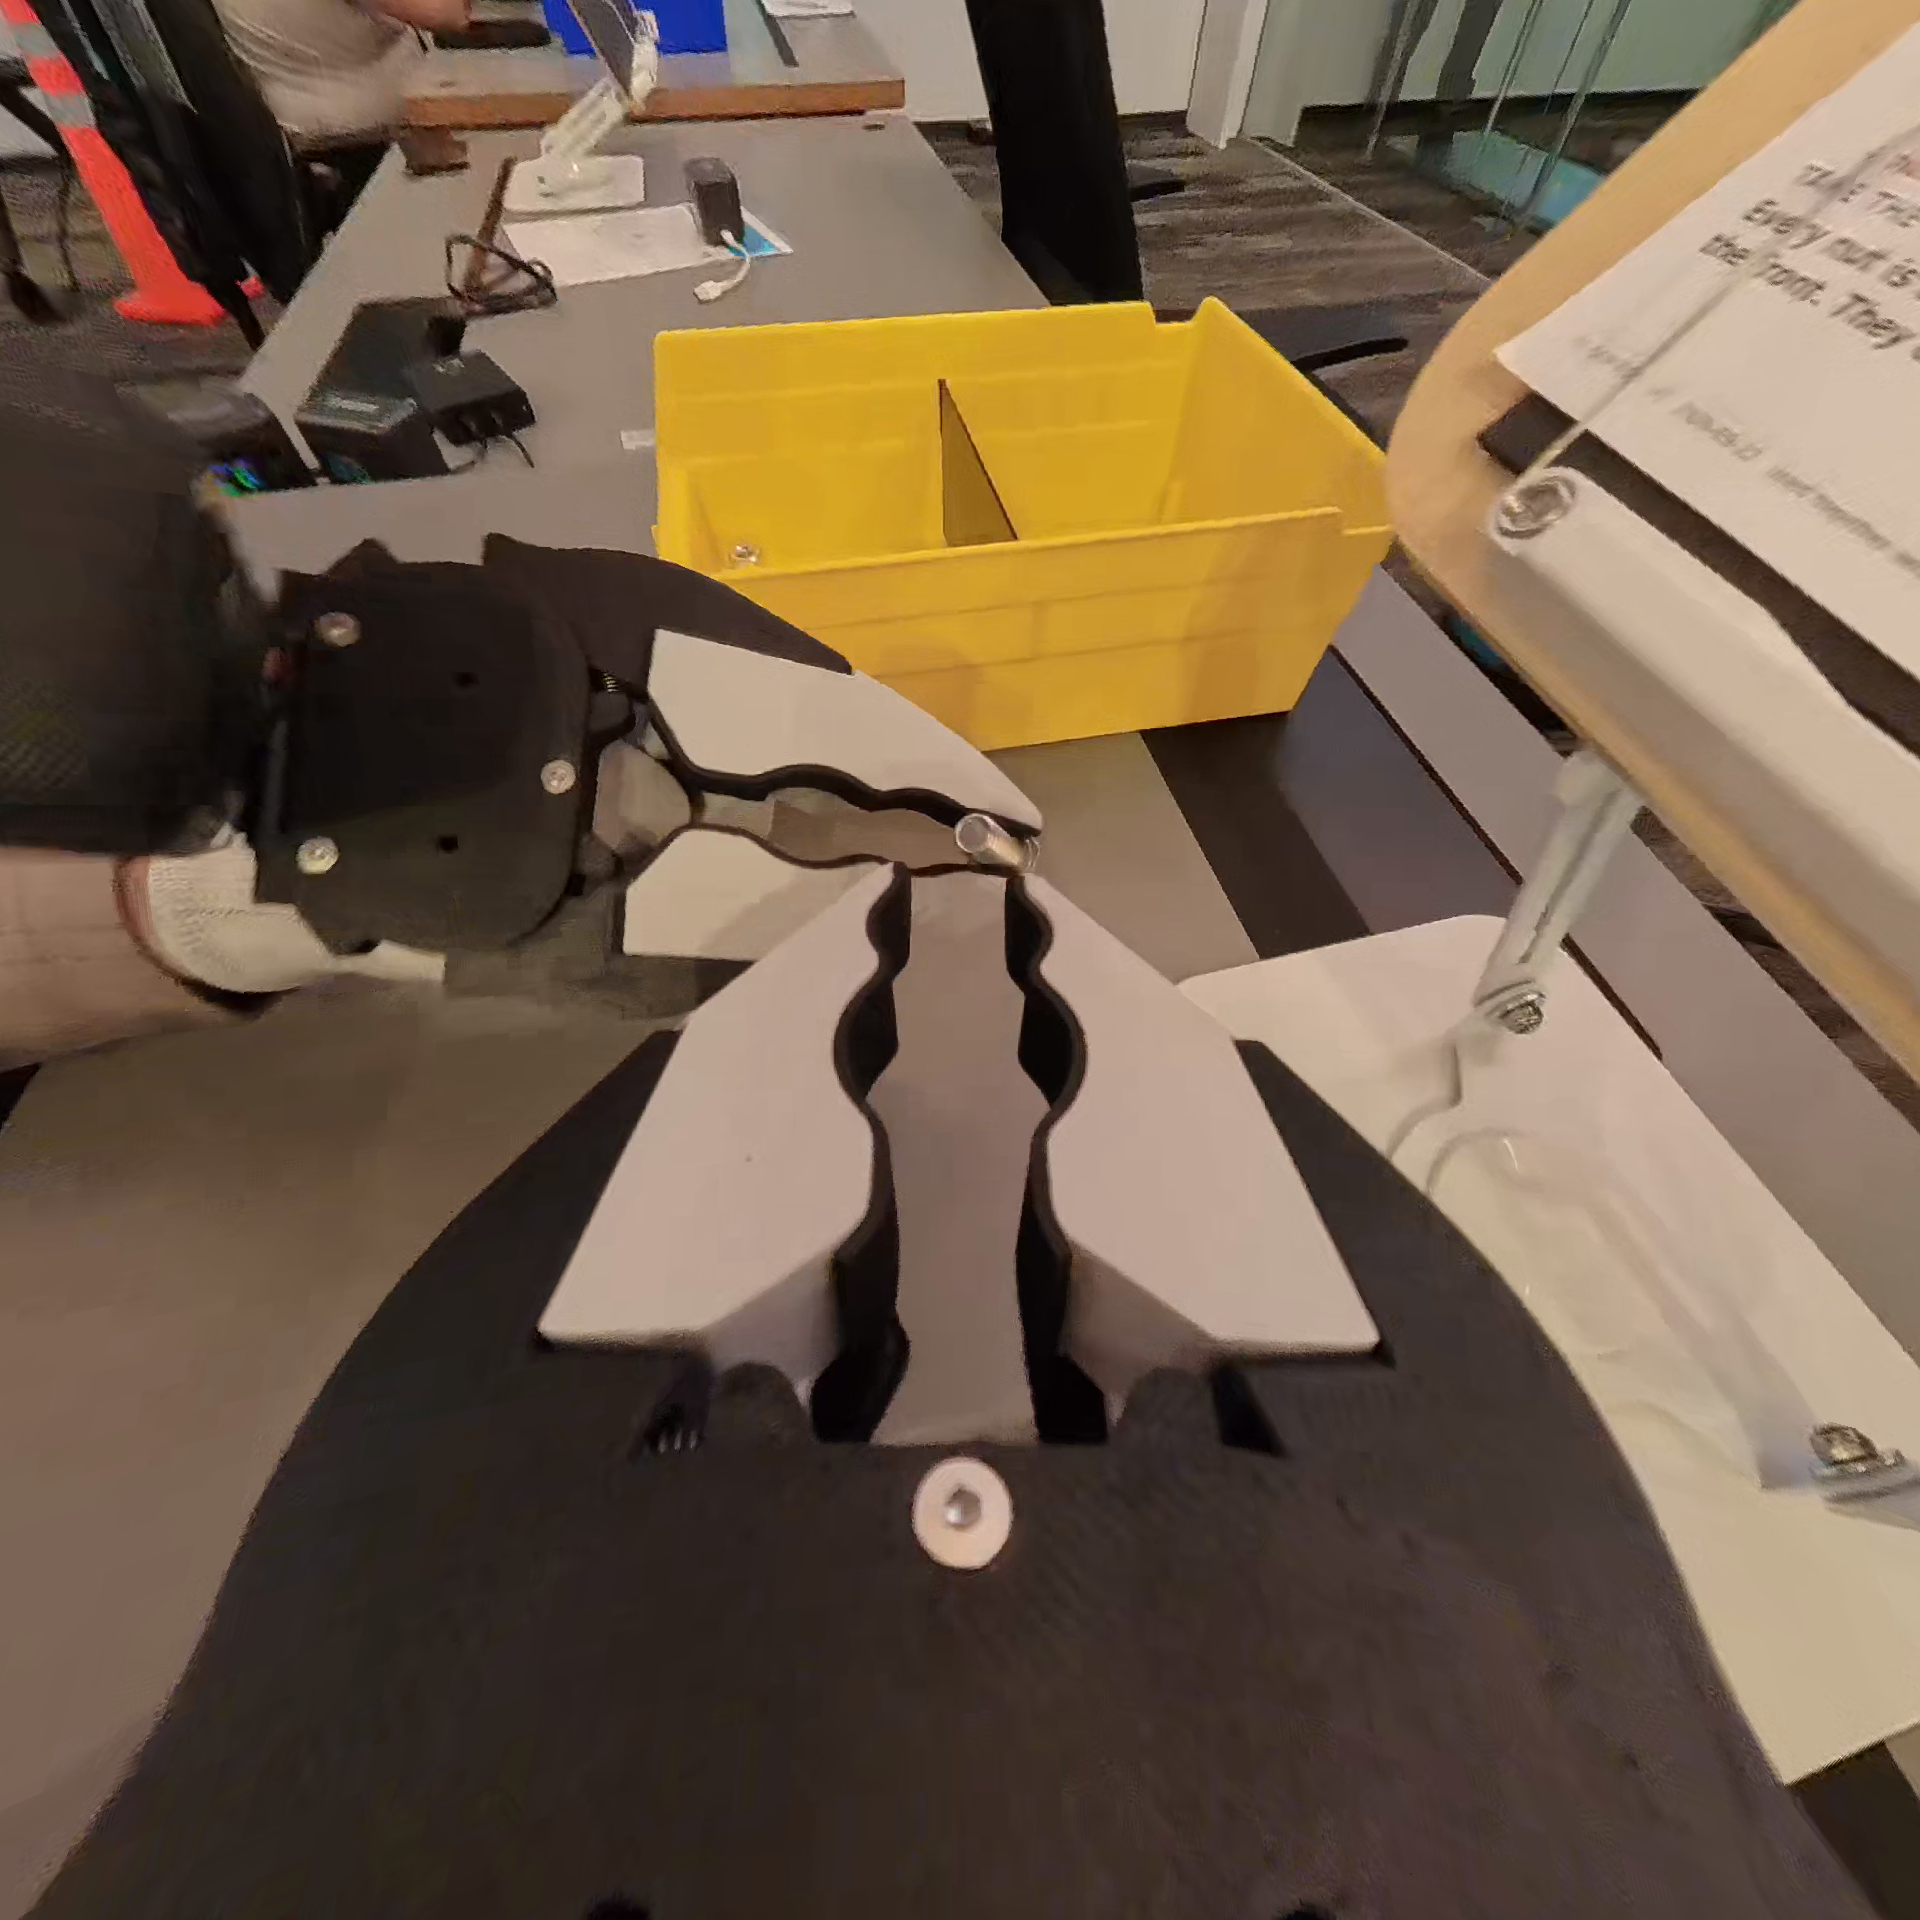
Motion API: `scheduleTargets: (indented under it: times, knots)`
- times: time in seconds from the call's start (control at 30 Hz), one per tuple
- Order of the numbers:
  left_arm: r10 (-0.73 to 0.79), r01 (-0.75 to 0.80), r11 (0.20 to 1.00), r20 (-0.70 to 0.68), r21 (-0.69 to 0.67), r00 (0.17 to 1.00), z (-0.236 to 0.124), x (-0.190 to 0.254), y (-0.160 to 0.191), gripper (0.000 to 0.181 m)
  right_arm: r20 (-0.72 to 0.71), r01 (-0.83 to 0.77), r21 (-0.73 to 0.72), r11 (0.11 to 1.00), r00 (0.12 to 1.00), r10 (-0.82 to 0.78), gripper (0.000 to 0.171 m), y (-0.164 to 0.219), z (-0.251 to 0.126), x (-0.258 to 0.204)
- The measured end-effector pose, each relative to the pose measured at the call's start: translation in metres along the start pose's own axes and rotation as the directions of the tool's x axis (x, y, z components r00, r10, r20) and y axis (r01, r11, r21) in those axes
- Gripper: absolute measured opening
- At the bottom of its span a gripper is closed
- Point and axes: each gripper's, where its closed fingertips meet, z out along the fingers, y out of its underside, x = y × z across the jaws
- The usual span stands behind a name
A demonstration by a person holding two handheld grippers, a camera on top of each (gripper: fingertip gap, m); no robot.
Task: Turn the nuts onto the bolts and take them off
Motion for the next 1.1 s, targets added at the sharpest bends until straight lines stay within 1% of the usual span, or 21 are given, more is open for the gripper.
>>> scheduleTargets:
  times: [0.07,0.13,0.2,0.3,0.37,0.47,0.5,0.57,0.6,0.67,0.7,0.73,0.77,0.83,0.87,0.93,1.0,1.1]
  knots:
    - [0.064,-0.065,0.998,0.029,0.023,0.998,-0.002,0.003,-0.007,0.01,-0.05,0.005,-0.037,0.999,0.999,-0.007,0.017,0.005,0.01,0.003]
    - [0.13,-0.132,0.991,0.073,0.023,0.989,-0.003,0.005,-0.01,0.01,-0.052,-0.008,-0.024,1.0,0.999,0.007,0.017,0.003,0.016,-0.001]
    - [0.166,-0.17,0.985,0.096,0.027,0.981,-0.004,0.004,-0.012,0.01,-0.097,-0.012,-0.053,0.999,0.995,0.007,0.01,0.007,0.018,0.005]
    - [0.195,-0.199,0.98,0.129,0.025,0.972,-0.006,0.0,-0.014,0.01,-0.113,0.027,-0.041,0.999,0.993,-0.031,0.009,0.002,0.018,0.004]
    - [0.184,-0.192,0.98,0.139,0.045,0.973,-0.007,-0.001,-0.017,0.01,-0.114,0.032,-0.036,0.999,0.993,-0.036,0.009,0.001,0.016,0.004]
    - [0.139,-0.153,0.984,0.141,0.093,0.98,-0.011,-0.004,-0.023,0.011,-0.068,-0.019,0.015,1.0,0.998,0.02,0.008,-0.006,0.012,0.002]
    - [0.125,-0.142,0.983,0.137,0.119,0.983,-0.013,-0.005,-0.027,0.016,-0.046,-0.041,0.034,0.999,0.998,0.042,0.008,-0.008,0.009,0.002]
    - [0.114,-0.134,0.976,0.127,0.169,0.985,-0.018,-0.008,-0.034,0.042,-0.006,-0.08,0.051,0.995,0.997,0.081,0.008,-0.01,0.002,0.002]
    - [0.109,-0.125,0.967,0.085,0.22,0.99,-0.022,-0.005,-0.04,0.05,0.029,-0.102,0.067,0.992,0.995,0.1,0.008,-0.012,-0.002,0.0]
    - [0.093,-0.091,0.96,0.007,0.264,0.996,-0.026,0.0,-0.042,0.056,0.109,-0.134,0.08,0.988,0.986,0.125,0.008,-0.015,-0.011,-0.005]
    - [0.073,-0.055,0.958,-0.054,0.281,0.996,-0.027,0.006,-0.043,0.059,0.129,-0.139,0.072,0.988,0.983,0.129,0.008,-0.014,-0.015,-0.006]
    - [0.061,-0.032,0.961,-0.095,0.275,0.994,-0.026,0.01,-0.041,0.063,0.142,-0.127,0.054,0.99,0.983,0.119,0.008,-0.012,-0.019,-0.008]
    - [0.071,-0.045,0.968,-0.095,0.248,0.993,-0.023,0.012,-0.037,0.066,0.141,-0.104,0.036,0.994,0.985,0.098,0.008,-0.01,-0.022,-0.009]
    - [0.115,-0.087,0.967,-0.106,0.238,0.988,-0.021,0.02,-0.034,0.065,0.151,-0.058,-0.012,0.998,0.987,0.059,0.008,-0.007,-0.025,-0.015]
    - [0.114,-0.082,0.968,-0.124,0.239,0.986,-0.022,0.025,-0.035,0.062,0.156,-0.029,-0.032,0.999,0.987,0.034,0.008,-0.006,-0.026,-0.019]
    - [0.116,-0.078,0.964,-0.136,0.255,0.984,-0.023,0.031,-0.038,0.05,0.145,0.015,-0.078,0.997,0.989,-0.004,0.008,-0.003,-0.025,-0.024]
    - [0.123,-0.082,0.959,-0.135,0.272,0.983,-0.024,0.034,-0.04,0.032,0.133,0.04,-0.105,0.994,0.991,-0.025,0.008,-0.003,-0.025,-0.026]
    - [0.107,-0.071,0.959,-0.119,0.273,0.987,-0.024,0.03,-0.04,0.017,0.116,0.048,-0.133,0.99,0.993,-0.032,0.008,-0.002,-0.025,-0.027]
